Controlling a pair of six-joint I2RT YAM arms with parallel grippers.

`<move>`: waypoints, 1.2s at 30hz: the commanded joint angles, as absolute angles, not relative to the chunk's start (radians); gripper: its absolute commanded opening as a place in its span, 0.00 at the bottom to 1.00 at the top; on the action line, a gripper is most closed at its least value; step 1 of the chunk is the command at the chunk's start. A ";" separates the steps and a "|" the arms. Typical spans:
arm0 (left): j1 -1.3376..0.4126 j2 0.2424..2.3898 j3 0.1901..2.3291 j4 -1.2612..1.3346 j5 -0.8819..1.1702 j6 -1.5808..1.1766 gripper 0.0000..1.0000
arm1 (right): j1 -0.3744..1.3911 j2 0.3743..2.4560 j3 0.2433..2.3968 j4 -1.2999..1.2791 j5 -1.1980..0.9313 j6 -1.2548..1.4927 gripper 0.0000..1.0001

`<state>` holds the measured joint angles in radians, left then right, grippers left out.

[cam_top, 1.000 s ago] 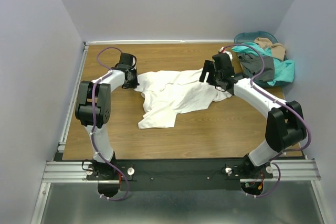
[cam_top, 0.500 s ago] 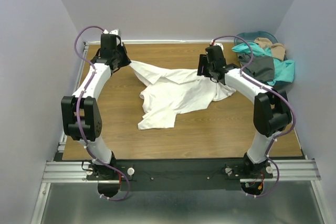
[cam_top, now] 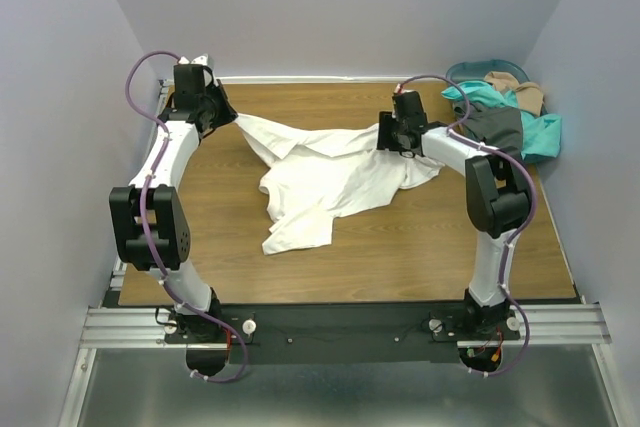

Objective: Fold and stack the t-shirts
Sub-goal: Flatten the tshirt out

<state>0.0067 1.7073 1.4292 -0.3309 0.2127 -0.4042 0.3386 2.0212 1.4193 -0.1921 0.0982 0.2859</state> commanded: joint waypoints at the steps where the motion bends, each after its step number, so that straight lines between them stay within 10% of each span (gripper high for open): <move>1: 0.041 1.700 1.456 -0.330 0.244 -0.394 0.00 | 0.305 2.019 1.375 -0.175 0.075 0.264 0.63; 7: 0.061 1.704 1.474 -0.334 0.250 -0.387 0.00 | 0.282 1.971 1.270 -0.183 0.101 0.255 0.49; 15: 0.064 1.686 1.445 -0.336 0.262 -0.374 0.00 | 0.279 1.910 1.171 -0.254 0.068 0.308 0.00; 28: 0.071 1.565 1.321 -0.359 0.156 -0.347 0.00 | 0.279 1.547 0.966 -0.604 -0.060 0.463 0.01; 36: 0.071 1.539 1.275 -0.354 0.202 -0.327 0.00 | 0.279 1.518 1.231 -0.660 0.059 0.460 0.51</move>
<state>0.0597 1.5726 1.2938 -0.3454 0.1921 -0.3538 0.2813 1.5108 1.0851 -0.6323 -0.0288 0.4572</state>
